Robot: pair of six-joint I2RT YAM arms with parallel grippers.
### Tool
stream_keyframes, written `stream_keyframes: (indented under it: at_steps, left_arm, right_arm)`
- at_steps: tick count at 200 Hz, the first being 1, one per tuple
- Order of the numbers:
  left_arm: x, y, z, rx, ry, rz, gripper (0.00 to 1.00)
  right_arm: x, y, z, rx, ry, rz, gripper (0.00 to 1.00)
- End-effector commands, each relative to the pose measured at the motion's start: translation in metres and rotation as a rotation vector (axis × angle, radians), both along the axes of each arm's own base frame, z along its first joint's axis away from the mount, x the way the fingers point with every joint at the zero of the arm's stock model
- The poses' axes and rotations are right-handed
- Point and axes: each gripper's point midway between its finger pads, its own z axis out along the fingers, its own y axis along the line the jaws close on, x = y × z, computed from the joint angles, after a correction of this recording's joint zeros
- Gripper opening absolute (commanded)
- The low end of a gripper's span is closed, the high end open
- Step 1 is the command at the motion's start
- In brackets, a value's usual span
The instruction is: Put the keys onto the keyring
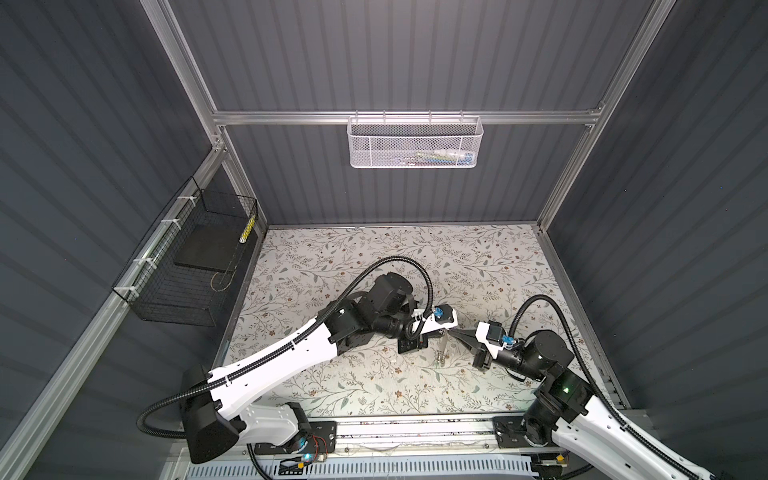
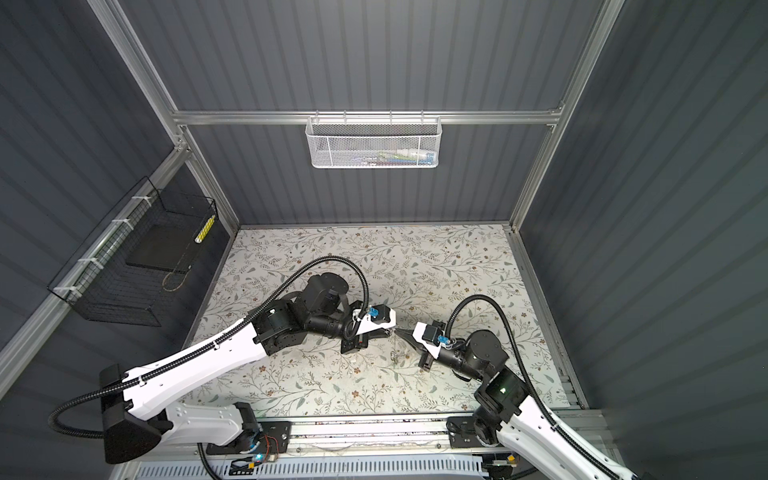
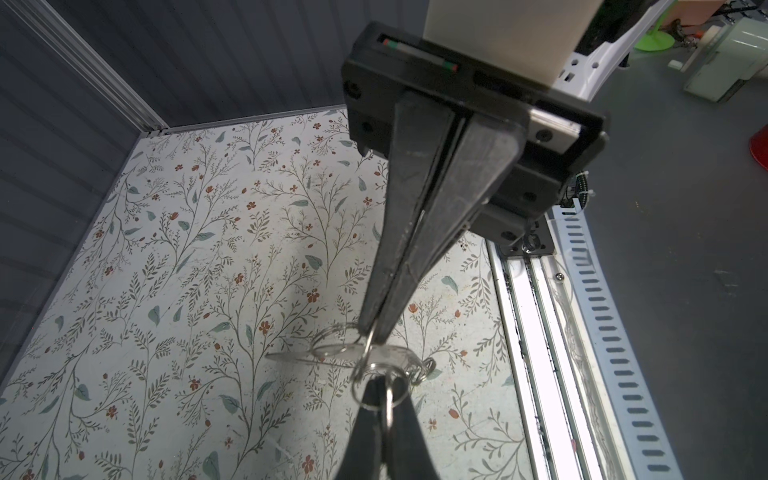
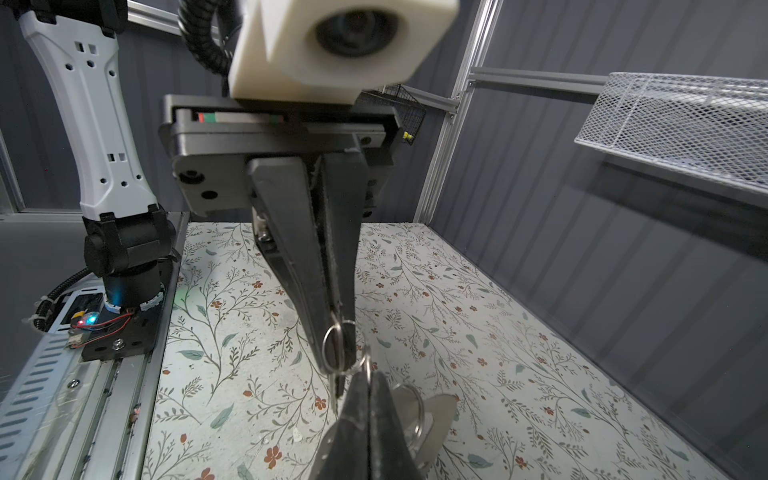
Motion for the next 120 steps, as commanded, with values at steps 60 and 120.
stream_keyframes:
  at_steps: [60,120]
  left_arm:
    - [0.007,0.011,-0.005,0.144,-0.063,-0.015,0.0]
    - [0.004,0.01,-0.018,0.186,-0.028,-0.039,0.0]
  right_arm:
    - [-0.002,-0.009,0.007,-0.025,-0.051,-0.038,0.0]
    - [-0.008,-0.009,0.013,0.007,-0.075,-0.009,0.0]
